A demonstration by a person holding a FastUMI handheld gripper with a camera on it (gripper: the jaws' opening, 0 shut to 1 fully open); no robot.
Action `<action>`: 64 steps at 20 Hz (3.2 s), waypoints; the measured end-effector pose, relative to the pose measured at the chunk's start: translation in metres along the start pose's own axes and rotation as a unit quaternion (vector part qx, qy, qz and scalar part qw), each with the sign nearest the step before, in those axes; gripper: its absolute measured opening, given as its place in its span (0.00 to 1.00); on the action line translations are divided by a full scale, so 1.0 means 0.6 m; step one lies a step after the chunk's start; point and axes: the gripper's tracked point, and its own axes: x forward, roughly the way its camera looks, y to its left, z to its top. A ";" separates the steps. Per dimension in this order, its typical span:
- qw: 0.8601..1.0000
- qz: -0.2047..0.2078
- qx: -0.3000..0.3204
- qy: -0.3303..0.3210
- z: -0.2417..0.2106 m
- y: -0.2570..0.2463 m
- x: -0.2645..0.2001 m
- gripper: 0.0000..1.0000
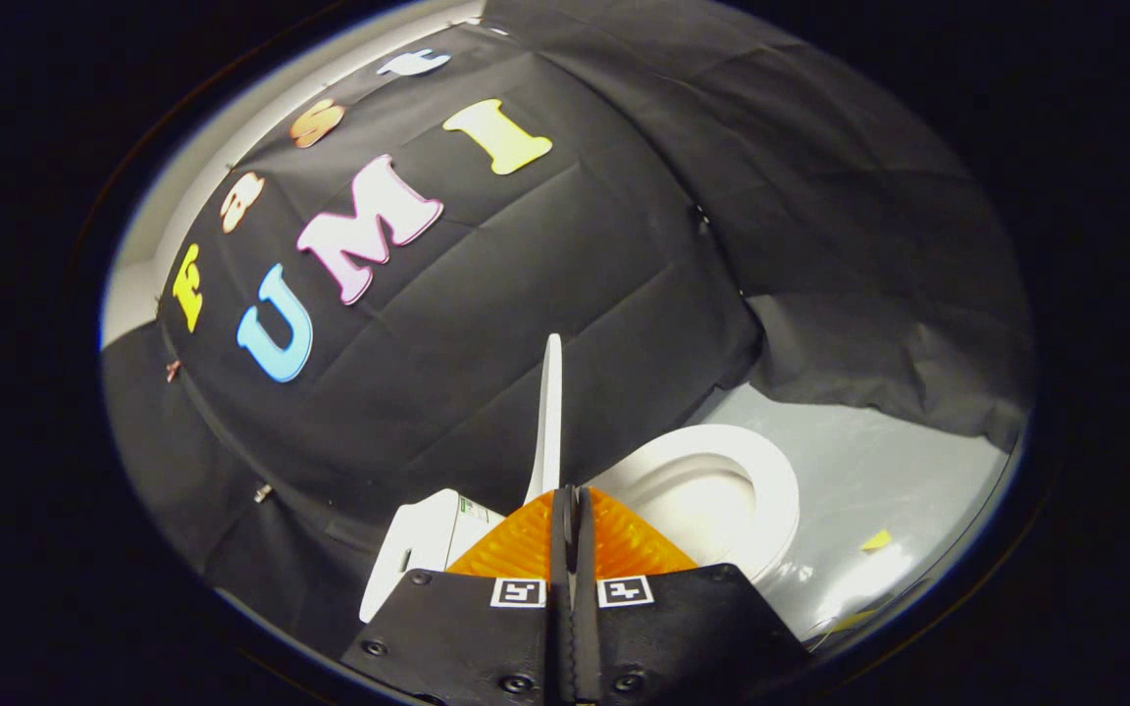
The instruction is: Open the toilet lid.
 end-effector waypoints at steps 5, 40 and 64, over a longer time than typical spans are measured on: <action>0.997 -0.003 -0.073 -0.020 -0.002 0.093 -0.014 0.05; 0.930 0.029 -0.358 -0.074 -0.186 0.488 -0.036 0.05; 0.908 0.039 -0.416 -0.037 -0.239 0.524 -0.045 0.87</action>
